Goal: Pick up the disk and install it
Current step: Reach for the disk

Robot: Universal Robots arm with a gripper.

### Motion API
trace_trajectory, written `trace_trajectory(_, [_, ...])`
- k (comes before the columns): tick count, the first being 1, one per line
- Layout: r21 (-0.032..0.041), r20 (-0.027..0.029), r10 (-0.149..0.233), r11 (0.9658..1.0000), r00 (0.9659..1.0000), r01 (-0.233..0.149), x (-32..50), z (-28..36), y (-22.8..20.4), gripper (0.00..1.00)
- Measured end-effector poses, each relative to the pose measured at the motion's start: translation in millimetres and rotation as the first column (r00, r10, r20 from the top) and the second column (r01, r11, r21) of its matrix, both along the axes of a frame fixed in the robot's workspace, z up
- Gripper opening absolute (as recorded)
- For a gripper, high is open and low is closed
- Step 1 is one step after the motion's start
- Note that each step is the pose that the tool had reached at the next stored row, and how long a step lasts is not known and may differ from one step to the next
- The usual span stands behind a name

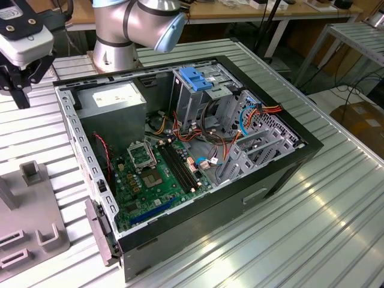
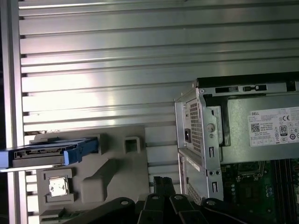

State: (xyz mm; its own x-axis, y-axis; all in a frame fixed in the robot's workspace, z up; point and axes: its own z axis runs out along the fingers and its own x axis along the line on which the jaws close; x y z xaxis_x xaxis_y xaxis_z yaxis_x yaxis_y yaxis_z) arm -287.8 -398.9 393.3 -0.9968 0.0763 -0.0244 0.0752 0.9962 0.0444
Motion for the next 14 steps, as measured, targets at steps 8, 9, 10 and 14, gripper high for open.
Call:
trace_trajectory(8, [0.0, 0.0, 0.0, 1.0, 1.0, 0.0, -17.2, 0.0, 0.0, 0.1])
trace_trajectory(9, [0.0, 0.0, 0.0, 1.0, 1.0, 0.0, -19.9, 0.0, 0.0, 0.1])
trace_trajectory(10, [0.0, 0.0, 0.0, 1.0, 1.0, 0.0, -21.9, 0.0, 0.0, 0.1])
trace_trajectory(14, [-0.0001, -0.0001, 0.0, 1.0, 1.0, 0.0, -33.1, 0.0, 0.0, 0.1])
